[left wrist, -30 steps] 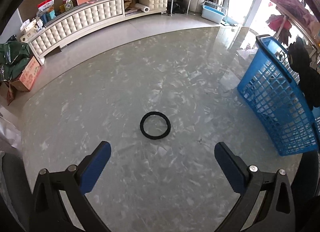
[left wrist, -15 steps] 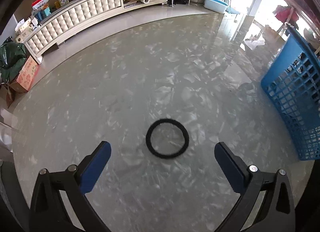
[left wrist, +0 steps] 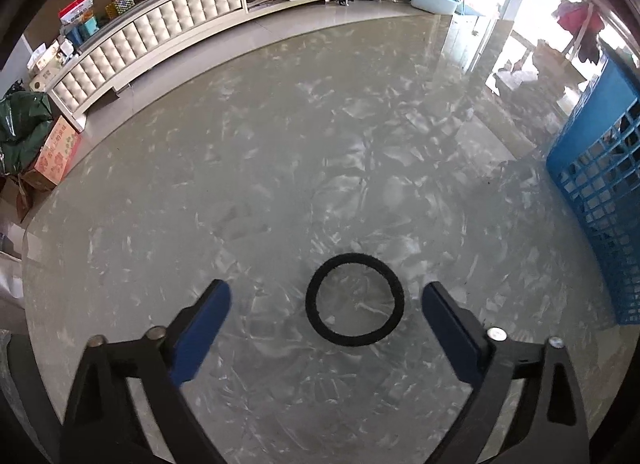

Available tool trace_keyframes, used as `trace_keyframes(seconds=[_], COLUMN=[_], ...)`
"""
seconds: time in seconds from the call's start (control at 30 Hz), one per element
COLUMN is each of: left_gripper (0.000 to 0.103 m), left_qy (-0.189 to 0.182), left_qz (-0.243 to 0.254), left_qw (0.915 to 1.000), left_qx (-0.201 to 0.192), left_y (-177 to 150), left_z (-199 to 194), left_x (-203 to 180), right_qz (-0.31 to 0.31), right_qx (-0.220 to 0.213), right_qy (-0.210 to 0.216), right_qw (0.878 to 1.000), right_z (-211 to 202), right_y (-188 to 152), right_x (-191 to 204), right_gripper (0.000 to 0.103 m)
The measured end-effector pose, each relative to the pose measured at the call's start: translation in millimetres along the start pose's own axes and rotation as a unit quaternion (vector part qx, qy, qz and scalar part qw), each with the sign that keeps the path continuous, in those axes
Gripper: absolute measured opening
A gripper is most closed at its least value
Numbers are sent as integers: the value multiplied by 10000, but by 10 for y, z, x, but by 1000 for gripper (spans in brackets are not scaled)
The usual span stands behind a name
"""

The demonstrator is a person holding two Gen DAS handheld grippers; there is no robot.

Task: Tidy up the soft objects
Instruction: 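Carry the plush toy over the basket with the right gripper while the left gripper approaches the black rubber ring, then release the plush toy into the basket with the right gripper while the left gripper grasps the black ring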

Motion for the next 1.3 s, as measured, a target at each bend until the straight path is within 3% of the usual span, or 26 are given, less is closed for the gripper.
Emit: trace_keyframes(seconds=[0.07,0.3,0.5,0.6,0.77,0.97,1.13,1.3], left_gripper=[92,68,41,35,27,27,27,27], left_qy=[23,-38,-103,-114,-115,-160,-213,-280], left_qz=[53,52,146,155,96,54,139,392], left_qw=[10000,10000,9998,9998,9999,9999,9996,9984], left_qx=[40,-5,6,24,-21,14,-80,-298], left_y=[-13,-18,-59,-91,-155,-226,-297,-392], left_z=[29,15,-32,-53,-90,-203,-484,-919], left_x=[1,9,-113,-146,-140,-120,-296,-588], right_qz=[-10,-18,-24,-40,56,87,114,124], right_qx=[-10,-2,-1,26,5,-82,-235,-335], right_qy=[-6,-14,-48,-66,-86,-234,-324,-361], right_qw=[10000,10000,10000,10000,9999,9997,9991,9987], right_z=[-3,-2,2,12,8,-96,-253,-425], right_y=[0,0,2,5,-4,-23,-83,-251], right_x=[-4,-16,-43,-37,-77,-152,-204,-286], right_gripper=[51,51,52,53,56,62,87,101])
Point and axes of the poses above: each gripper's, at about its wrist camera, not at the fingertips, and z roughly the way its jaws point, x to its left, y to its top, the point moved 6 cm from there along z, roughly the way its jaws point, and after that the axes turned 15 degrees about -z, right-handed, at the moved point
